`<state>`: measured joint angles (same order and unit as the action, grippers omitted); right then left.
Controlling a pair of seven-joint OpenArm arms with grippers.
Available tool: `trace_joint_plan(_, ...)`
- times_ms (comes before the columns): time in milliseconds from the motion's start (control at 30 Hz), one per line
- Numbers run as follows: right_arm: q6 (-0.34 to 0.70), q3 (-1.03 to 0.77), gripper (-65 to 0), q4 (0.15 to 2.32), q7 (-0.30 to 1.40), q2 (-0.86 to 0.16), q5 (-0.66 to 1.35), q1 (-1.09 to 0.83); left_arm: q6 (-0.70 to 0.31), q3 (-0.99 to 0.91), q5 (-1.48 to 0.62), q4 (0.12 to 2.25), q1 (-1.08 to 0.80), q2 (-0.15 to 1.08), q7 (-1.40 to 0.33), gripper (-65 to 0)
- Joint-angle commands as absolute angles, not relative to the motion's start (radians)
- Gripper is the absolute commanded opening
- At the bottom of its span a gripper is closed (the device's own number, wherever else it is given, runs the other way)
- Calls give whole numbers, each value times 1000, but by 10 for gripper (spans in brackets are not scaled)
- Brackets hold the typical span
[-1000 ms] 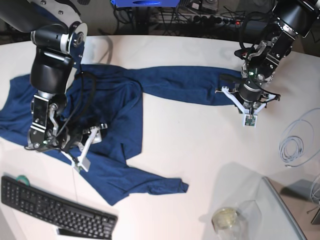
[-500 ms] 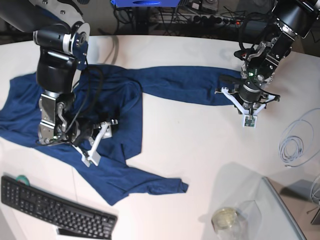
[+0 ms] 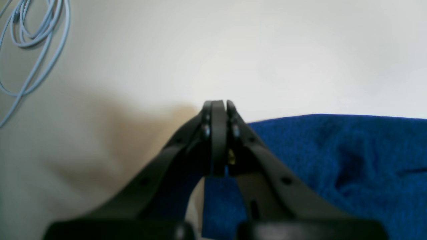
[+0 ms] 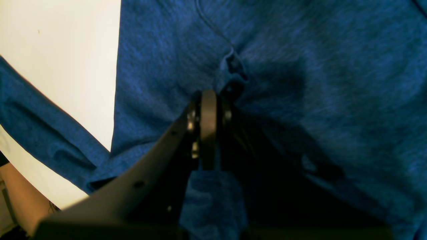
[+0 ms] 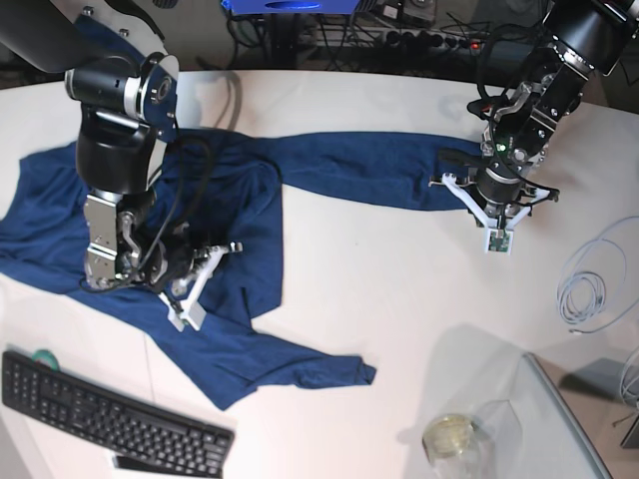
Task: Layout the t-shirt on the table in an organized manner, then fold the t-shirt properly
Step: 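Drag the pinched fabric with the right gripper toward the left gripper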
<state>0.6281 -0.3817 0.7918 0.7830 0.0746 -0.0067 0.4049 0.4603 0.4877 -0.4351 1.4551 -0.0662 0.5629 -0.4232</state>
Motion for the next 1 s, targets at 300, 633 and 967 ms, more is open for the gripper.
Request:
trace_joint_plan(300,638,-282,-635,1041,957,127,15,409,466,479,-426,1468,-48,578,-406,-650)
trace_joint_plan(633,622,139,-633,1113,972,134,237,374,466,378,-432,1474,-64,568,-406,-650)
trace_joint_plan(967,518,420,-362,954,885,133,420,443,466,352,-433,1477,-61,547,-406,-650)
